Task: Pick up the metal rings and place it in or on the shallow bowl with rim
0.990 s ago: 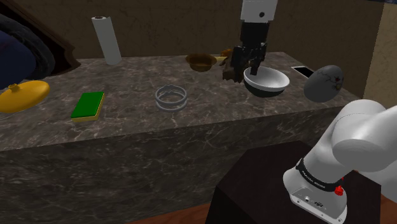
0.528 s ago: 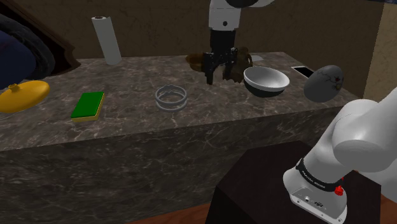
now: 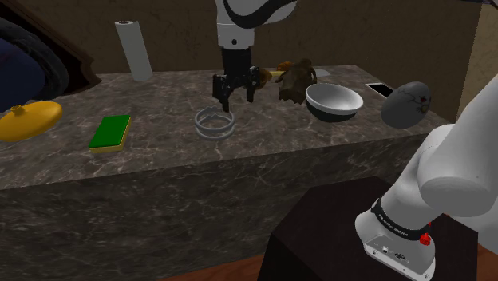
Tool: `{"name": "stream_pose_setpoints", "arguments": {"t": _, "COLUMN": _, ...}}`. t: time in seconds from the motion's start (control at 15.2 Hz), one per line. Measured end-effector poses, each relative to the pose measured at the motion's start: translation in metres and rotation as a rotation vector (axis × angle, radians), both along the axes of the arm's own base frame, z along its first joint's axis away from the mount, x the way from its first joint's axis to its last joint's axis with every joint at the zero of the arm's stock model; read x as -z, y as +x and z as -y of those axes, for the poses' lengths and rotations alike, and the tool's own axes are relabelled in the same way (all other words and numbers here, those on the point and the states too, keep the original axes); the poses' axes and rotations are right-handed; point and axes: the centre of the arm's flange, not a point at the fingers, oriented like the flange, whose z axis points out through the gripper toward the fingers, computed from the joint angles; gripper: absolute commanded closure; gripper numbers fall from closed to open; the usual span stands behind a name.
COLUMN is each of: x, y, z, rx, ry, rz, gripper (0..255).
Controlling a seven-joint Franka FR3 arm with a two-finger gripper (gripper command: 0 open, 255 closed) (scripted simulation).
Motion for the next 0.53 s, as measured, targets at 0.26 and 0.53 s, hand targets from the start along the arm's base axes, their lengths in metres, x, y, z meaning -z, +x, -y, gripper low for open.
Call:
{"name": "stream_pose_setpoints", "arguments": {"t": 0.26, "x": 0.016, "y": 0.016, "z": -0.013, "rx": -0.003, "ry": -0.008, "rz": 0.004, "gripper": 0}}
{"name": "stream_pose_setpoints", "arguments": {"t": 0.53, "x": 0.035, "y": 0.015, "z": -0.014, "rx": -0.004, "ry": -0.008, "rz": 0.004, "gripper": 0}}
